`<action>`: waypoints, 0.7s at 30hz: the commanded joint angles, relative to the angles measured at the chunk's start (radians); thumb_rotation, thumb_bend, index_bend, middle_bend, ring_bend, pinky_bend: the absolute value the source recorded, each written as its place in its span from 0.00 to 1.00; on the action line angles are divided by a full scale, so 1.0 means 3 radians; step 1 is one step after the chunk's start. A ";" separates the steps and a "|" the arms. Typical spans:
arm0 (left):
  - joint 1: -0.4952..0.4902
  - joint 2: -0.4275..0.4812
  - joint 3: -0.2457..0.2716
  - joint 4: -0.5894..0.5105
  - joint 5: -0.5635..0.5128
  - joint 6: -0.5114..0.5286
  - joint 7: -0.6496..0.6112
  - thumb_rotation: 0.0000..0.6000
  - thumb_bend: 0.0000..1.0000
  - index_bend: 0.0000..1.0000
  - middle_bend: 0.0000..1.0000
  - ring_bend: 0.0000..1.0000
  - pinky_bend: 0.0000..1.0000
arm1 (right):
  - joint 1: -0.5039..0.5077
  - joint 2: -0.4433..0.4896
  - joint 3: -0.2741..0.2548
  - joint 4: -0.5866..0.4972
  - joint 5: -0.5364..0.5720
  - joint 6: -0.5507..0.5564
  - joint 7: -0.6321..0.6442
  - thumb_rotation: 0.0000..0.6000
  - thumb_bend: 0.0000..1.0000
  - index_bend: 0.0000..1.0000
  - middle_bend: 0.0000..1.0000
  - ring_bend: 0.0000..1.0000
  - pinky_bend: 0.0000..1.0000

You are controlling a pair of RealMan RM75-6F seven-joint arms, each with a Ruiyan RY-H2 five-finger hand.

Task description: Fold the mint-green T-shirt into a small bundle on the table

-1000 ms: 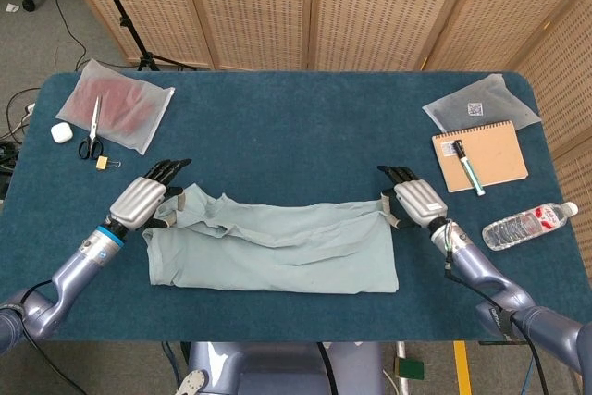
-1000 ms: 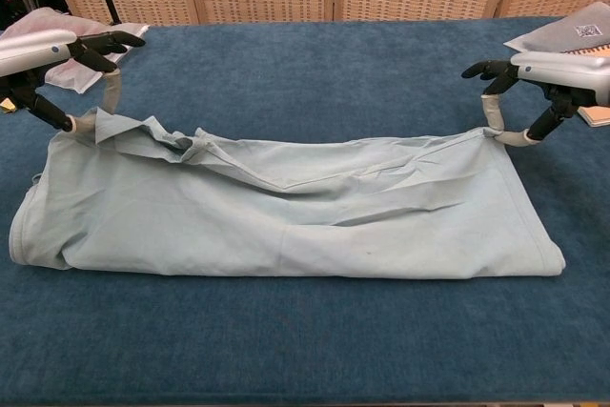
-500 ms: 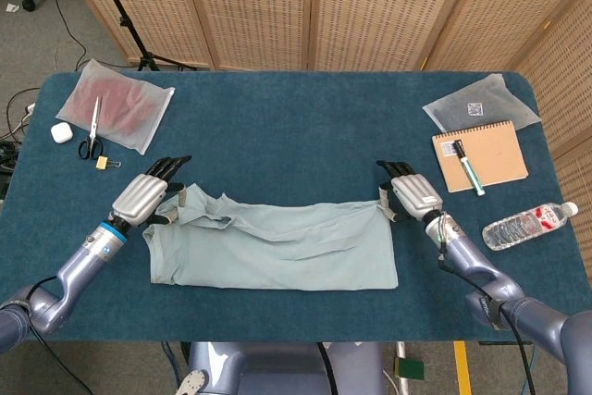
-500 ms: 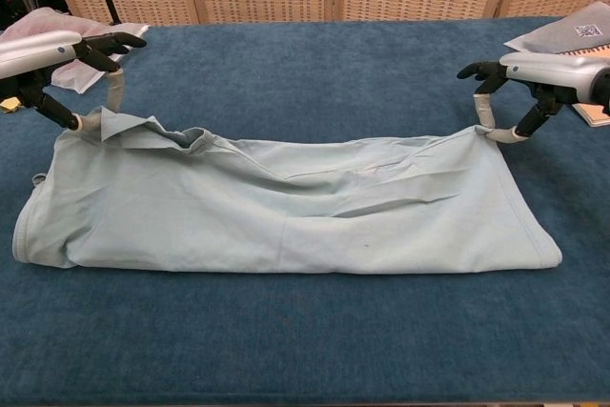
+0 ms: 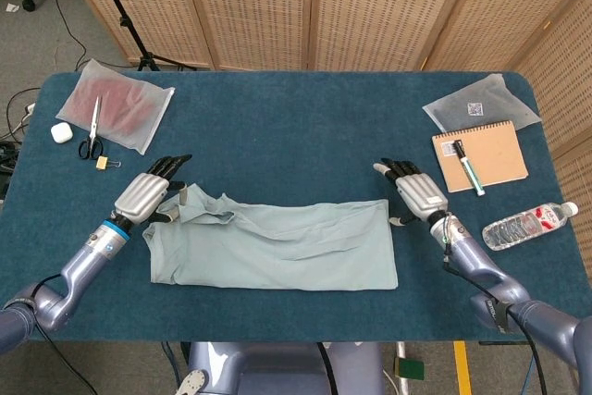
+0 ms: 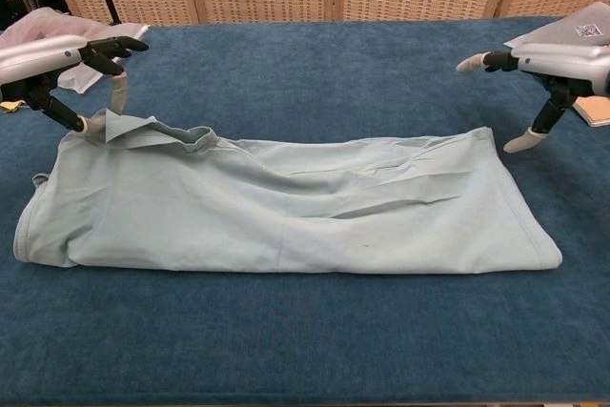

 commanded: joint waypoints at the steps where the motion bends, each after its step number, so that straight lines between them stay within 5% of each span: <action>1: -0.0002 -0.0014 -0.0004 0.0020 -0.0014 -0.0019 0.0006 1.00 0.59 0.72 0.00 0.00 0.00 | -0.0123 0.0179 0.0059 -0.0292 0.0076 0.0233 -0.0235 1.00 0.00 0.00 0.00 0.00 0.04; 12: -0.0008 -0.0089 -0.0043 0.0159 -0.0110 -0.0120 0.0031 1.00 0.59 0.72 0.00 0.00 0.00 | -0.0619 0.0761 -0.0024 -0.1149 -0.0123 0.1094 -0.0569 1.00 0.00 0.00 0.00 0.00 0.04; 21: -0.0004 -0.0160 -0.0139 0.0209 -0.0311 -0.0265 0.0211 1.00 0.59 0.72 0.00 0.00 0.00 | -0.1111 0.0880 -0.0209 -0.1243 -0.0415 0.1831 -0.0543 1.00 0.00 0.00 0.00 0.00 0.04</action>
